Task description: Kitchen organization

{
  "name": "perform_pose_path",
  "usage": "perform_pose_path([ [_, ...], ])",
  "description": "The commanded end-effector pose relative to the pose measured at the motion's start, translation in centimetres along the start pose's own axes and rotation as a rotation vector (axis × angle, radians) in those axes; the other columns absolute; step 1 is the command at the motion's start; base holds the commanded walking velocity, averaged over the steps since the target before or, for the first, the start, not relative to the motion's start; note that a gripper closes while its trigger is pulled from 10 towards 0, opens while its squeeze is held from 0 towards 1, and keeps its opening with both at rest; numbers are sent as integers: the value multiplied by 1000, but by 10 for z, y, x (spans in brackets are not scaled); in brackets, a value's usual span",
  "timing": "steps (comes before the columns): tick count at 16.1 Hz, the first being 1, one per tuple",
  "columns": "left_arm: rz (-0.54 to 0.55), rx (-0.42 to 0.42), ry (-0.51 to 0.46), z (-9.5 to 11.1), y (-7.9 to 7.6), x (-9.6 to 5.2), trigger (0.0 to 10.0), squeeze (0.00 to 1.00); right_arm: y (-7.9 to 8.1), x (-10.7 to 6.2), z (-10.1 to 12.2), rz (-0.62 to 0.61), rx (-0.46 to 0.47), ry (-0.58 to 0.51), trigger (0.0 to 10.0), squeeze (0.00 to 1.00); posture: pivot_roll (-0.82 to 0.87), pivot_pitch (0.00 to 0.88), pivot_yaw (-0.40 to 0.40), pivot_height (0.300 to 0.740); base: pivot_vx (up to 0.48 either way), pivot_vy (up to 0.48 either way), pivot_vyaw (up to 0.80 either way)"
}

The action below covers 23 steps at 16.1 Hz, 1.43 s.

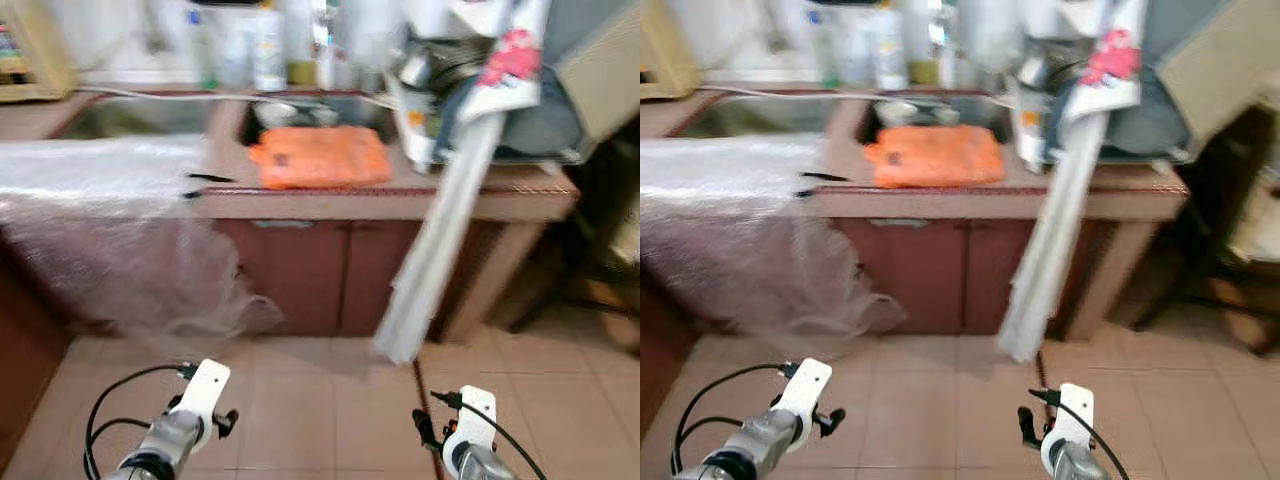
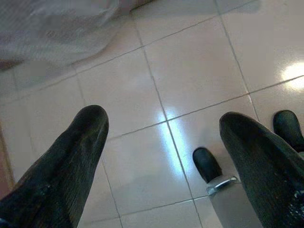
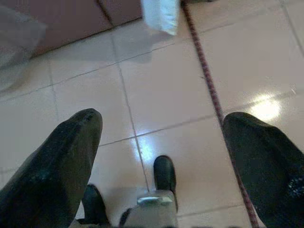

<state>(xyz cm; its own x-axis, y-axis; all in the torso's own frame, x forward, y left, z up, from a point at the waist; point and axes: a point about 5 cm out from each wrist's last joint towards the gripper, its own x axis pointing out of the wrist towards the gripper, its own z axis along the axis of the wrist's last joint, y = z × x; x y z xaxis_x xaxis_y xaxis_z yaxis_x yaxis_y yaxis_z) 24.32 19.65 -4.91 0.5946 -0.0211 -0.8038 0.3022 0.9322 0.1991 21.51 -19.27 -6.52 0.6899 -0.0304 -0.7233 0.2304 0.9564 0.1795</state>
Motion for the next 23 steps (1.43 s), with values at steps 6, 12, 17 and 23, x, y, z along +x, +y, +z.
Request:
perform_pose_path([
  [6, 25, 16, 19, -1, 4, 0, 10000, 0, -1, 0, -2, -12, 2, 12, 10000, 0, -22, 39, 6, 740, 0, 0, -781],
  [12, 36, 44, 40, -5, 6, -1, 10000, 0, -1, 0, -3, -8, -8, 18, 10000, 0, -21, 33, 5, 740, 0, 0, -781],
  [17, 37, 48, 46, -7, 7, -1, 10000, 0, -1, 0, -4, -10, -3, 18, 10000, 0, -23, 36, 6, 740, 0, 0, -781],
  [23, 30, -31, 82, -13, 5, -2, 10000, 0, -1, 0, -3, -14, 7, 16, 10000, 0, -22, 36, 5, 740, 0, 0, -780],
])
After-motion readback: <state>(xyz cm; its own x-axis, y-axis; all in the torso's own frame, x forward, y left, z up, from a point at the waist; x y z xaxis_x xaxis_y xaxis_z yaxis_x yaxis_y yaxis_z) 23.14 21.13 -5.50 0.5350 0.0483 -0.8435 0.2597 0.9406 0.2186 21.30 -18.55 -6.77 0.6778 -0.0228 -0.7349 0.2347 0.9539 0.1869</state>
